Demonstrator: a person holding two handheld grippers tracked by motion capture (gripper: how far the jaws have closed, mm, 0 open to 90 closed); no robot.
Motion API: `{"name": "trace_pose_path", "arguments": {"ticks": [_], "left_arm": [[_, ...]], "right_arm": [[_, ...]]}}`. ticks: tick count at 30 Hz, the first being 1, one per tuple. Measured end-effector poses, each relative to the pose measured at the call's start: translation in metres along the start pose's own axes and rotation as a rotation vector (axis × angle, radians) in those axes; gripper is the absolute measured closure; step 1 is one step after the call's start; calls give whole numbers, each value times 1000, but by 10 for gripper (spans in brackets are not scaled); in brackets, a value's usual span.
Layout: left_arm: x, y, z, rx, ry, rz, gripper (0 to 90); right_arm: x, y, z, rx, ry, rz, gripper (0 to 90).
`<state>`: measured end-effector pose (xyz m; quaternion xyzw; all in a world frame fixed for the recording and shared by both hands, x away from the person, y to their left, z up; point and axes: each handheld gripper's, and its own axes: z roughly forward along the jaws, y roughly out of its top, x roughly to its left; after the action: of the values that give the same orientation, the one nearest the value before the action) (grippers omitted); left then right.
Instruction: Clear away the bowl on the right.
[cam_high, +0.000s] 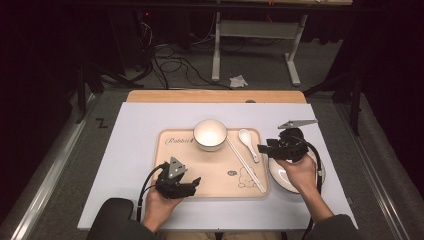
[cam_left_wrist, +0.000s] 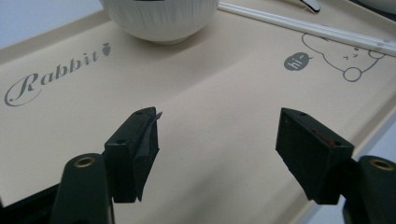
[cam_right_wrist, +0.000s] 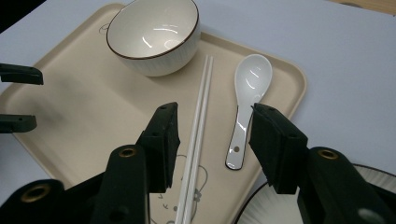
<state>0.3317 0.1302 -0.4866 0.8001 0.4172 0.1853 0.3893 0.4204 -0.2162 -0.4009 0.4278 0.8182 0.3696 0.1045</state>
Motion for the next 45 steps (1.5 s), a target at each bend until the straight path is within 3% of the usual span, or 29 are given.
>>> {"name": "trace_pose_path", "arguments": {"ticks": [25,45], "left_arm": [[-4,5,7,6,-30,18,306],[-6,6,10,6,-43,28,308]], "right_arm": [[-23,-63,-30,-25,-23,113,535],[-38,-103,-37,-41,-67,187,524]]}}
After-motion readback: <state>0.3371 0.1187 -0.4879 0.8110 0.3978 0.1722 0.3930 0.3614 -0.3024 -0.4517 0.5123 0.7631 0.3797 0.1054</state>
